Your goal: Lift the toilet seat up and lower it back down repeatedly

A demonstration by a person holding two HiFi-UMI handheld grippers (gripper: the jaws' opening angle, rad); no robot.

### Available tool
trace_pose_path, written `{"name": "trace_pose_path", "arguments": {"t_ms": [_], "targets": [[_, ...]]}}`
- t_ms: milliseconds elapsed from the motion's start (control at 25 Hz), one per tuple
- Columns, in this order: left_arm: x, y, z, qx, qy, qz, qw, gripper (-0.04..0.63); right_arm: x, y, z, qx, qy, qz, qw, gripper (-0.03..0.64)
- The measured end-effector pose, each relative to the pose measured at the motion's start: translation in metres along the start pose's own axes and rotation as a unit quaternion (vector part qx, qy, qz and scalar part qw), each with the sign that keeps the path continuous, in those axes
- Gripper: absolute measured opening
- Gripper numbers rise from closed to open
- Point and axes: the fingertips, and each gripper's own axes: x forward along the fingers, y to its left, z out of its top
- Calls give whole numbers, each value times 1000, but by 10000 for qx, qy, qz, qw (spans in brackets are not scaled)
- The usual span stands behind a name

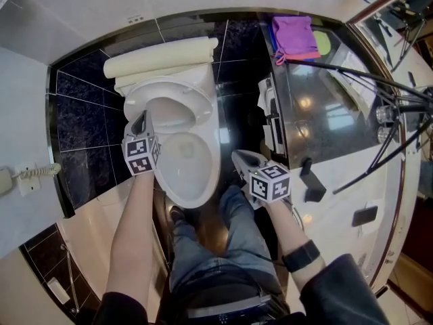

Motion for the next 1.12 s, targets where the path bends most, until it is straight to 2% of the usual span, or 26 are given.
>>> {"name": "trace_pose_path", "arguments": {"t_ms": [240,600,800,1120], "targets": [[-31,-13,-1,90,75,-107,9999,-2,-4,10,10,-110,-91,11,9999,0],[-131,-36,15,215,-95,-547,9982,-2,-29,60,39,-683,-453,-247,9963,0],[-189,-37,24,166,-178,-736,9970,-2,-51,92,39,-1078,-536,-423,9918,2],[-271,-37,27,105,-398,-886,9952,-2,-94,130,17,-1355,-662,-695,9861,2]]}}
